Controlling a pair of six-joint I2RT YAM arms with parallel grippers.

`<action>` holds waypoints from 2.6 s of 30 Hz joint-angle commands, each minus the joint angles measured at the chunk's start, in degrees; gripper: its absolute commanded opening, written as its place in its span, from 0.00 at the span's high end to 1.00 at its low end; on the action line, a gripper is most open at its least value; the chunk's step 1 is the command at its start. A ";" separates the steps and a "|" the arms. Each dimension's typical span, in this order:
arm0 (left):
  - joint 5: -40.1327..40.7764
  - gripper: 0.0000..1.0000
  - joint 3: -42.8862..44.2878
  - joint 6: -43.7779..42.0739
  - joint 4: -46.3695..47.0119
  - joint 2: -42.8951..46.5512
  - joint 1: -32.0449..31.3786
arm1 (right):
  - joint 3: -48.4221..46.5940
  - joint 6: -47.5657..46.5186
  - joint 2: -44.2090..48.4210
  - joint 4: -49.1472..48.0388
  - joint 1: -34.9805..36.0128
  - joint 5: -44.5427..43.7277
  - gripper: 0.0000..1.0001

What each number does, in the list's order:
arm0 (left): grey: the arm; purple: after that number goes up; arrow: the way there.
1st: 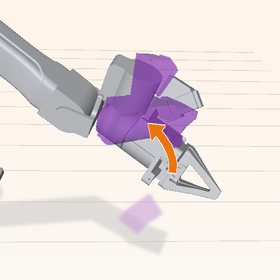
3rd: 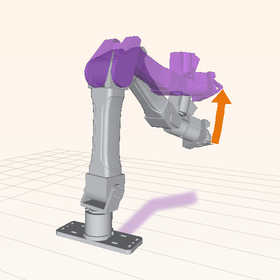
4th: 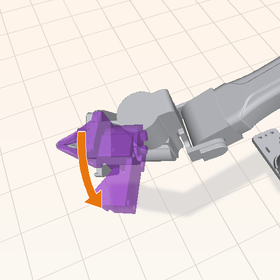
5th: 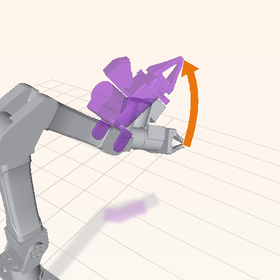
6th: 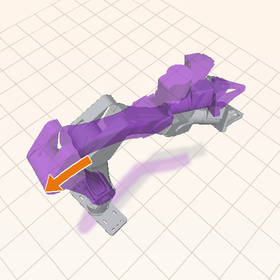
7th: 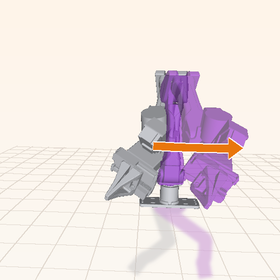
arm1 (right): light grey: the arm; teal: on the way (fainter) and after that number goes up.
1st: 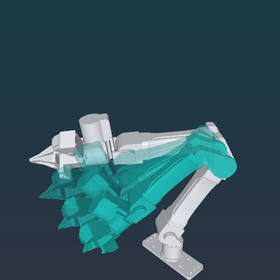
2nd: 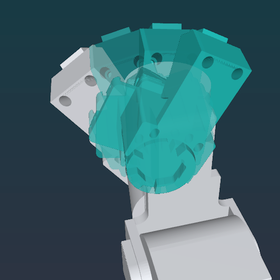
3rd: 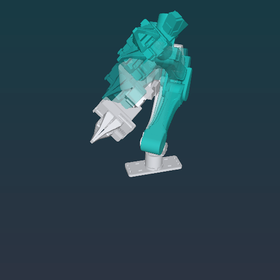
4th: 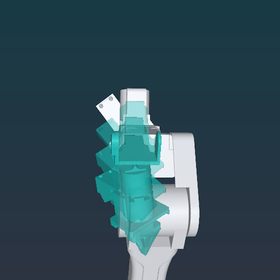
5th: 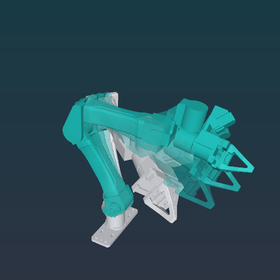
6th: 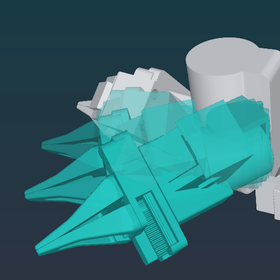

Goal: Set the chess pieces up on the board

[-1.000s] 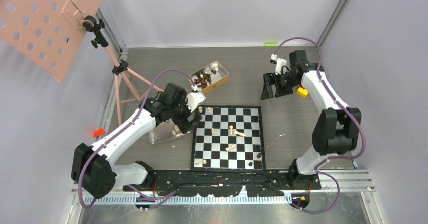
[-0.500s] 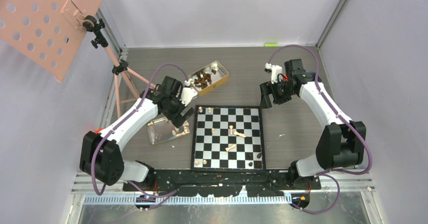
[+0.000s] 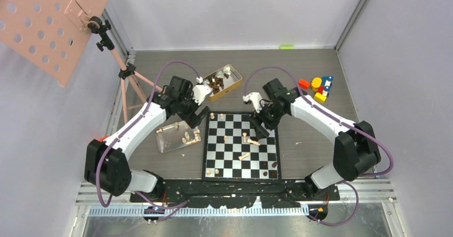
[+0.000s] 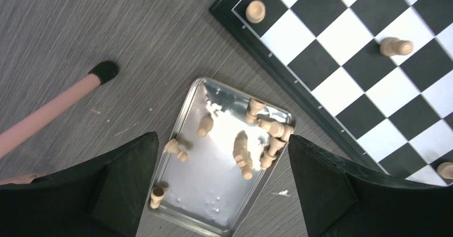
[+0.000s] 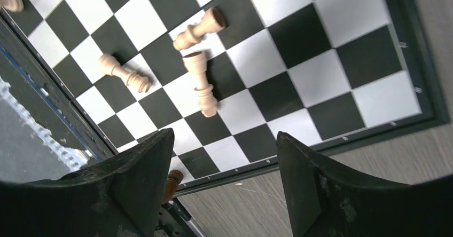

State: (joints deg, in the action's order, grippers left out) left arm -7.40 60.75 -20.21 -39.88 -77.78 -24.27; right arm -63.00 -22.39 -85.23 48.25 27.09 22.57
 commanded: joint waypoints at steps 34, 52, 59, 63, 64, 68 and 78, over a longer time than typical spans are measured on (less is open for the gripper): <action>-10.55 0.05 -3.55 2.67 6.77 9.89 0.98 | 2.46 -3.29 -8.00 -3.36 15.87 -14.17 0.64; -4.75 0.04 -0.71 1.43 5.07 13.36 1.16 | -11.48 -17.05 -11.82 22.67 17.01 -40.63 0.98; -2.29 0.03 0.18 0.85 5.14 13.46 1.16 | -13.46 -19.03 -15.78 25.45 19.47 -50.17 0.97; -2.10 0.03 -0.11 1.22 5.75 13.51 1.16 | -15.12 -18.69 -17.97 26.13 21.35 -50.67 0.97; -2.09 0.03 -0.22 1.22 5.88 13.53 1.16 | -15.21 -18.67 -18.37 26.05 21.98 -50.81 0.96; -1.83 0.03 -0.54 1.14 6.10 13.62 1.17 | -15.03 -18.38 -20.29 25.87 23.77 -54.08 0.94; -3.75 0.03 -3.25 1.70 8.34 14.06 1.24 | -19.61 -15.14 -16.73 22.53 23.65 -39.29 0.99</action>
State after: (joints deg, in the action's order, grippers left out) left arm -9.91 58.50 -18.55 -34.76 -65.36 -23.46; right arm -78.56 -39.64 -106.54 72.07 51.29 -25.19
